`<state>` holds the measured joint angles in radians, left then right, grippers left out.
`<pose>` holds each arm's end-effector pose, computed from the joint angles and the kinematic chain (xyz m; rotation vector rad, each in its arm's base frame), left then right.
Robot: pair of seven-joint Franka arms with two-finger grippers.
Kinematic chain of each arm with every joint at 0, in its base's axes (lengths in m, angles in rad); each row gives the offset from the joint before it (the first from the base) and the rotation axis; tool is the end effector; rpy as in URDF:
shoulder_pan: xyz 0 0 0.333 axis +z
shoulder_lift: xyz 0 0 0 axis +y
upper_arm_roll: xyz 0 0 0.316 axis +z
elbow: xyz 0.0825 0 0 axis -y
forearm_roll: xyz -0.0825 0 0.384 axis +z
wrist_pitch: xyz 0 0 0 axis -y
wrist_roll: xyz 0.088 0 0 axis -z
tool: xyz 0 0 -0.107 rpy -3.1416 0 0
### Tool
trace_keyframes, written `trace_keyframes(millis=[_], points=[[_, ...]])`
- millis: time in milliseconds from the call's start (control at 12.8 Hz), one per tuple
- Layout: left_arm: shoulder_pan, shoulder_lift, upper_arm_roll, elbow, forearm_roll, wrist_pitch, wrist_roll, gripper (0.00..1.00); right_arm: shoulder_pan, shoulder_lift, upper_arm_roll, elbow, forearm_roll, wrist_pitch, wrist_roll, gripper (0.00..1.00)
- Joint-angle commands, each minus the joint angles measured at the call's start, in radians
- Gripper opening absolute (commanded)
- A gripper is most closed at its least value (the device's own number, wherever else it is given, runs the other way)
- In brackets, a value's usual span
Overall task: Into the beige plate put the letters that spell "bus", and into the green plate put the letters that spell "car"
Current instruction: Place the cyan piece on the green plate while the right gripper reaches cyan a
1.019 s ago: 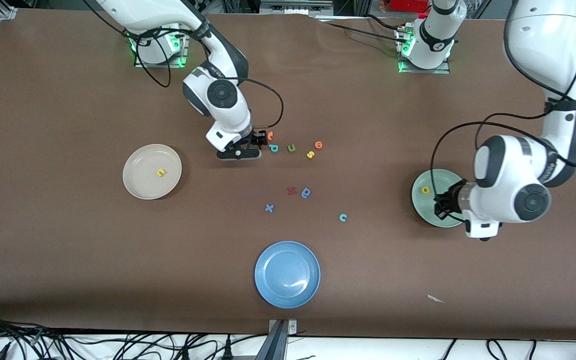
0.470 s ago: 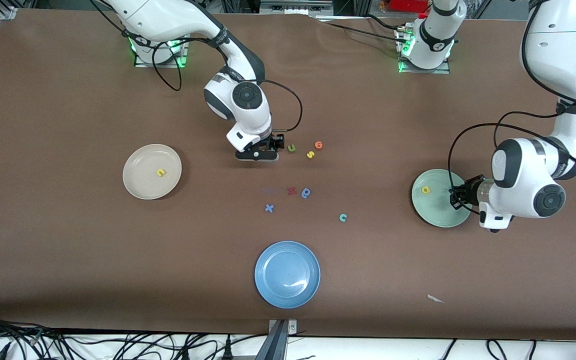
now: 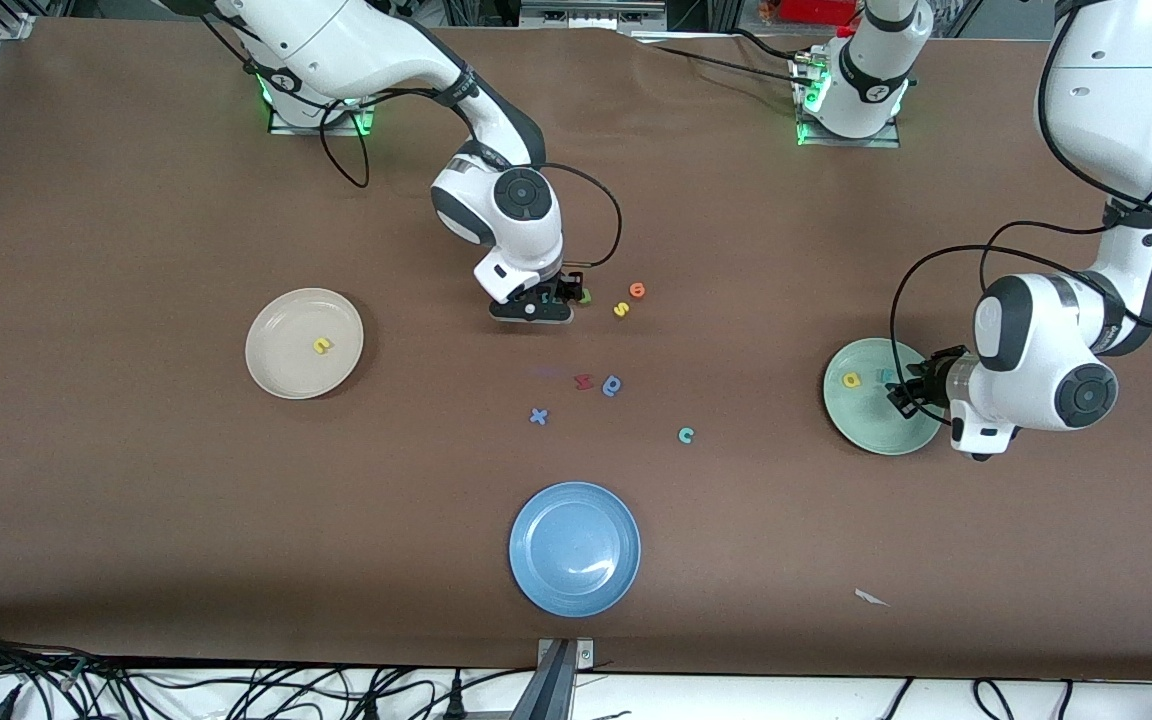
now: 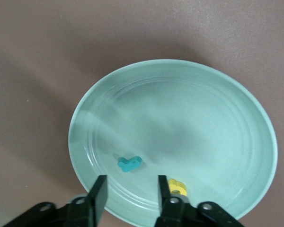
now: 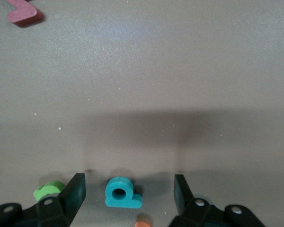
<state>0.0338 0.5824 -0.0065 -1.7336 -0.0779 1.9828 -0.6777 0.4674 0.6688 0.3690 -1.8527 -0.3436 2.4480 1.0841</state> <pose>0.6291 0.0126 0.2220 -2.8452 -1.1178 0.5212 0.4361 0.4651 0.1773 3.1392 -0.0806 -0.0207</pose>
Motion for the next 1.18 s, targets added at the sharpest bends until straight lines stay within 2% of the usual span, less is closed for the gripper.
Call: trace_keyframes(millis=[0, 157, 392, 549, 705, 941, 1097], points=[[-0.011, -0.064, -0.016, -0.005, 0.004, 0.005, 0.000, 1.00, 0.011, 0.020, -0.007, 0.026, -0.031, -0.003, 0.025, 0.81], [-0.015, -0.062, -0.050, 0.057, -0.063, 0.010, -0.052, 1.00, 0.013, 0.028, -0.007, 0.026, -0.041, -0.003, 0.028, 0.76], [-0.115, -0.053, -0.063, 0.098, -0.071, 0.013, -0.062, 1.00, 0.025, 0.028, -0.007, 0.026, -0.045, -0.003, 0.059, 0.76], [-0.138, -0.036, -0.067, 0.143, -0.066, 0.013, -0.100, 1.00, 0.027, 0.028, -0.007, 0.026, -0.045, -0.003, 0.059, 0.76], [-0.204, 0.009, -0.066, 0.205, -0.074, 0.014, -0.121, 1.00, 0.027, 0.028, -0.007, 0.026, -0.051, -0.003, 0.059, 0.69], [-0.262, 0.114, -0.064, 0.337, -0.066, 0.014, -0.267, 1.00, 0.027, 0.028, -0.007, 0.026, -0.052, -0.003, 0.057, 0.57], [-0.298, 0.149, -0.056, 0.353, -0.051, 0.091, -0.348, 1.00, 0.025, 0.028, -0.007, 0.026, -0.061, -0.001, 0.057, 0.48]])
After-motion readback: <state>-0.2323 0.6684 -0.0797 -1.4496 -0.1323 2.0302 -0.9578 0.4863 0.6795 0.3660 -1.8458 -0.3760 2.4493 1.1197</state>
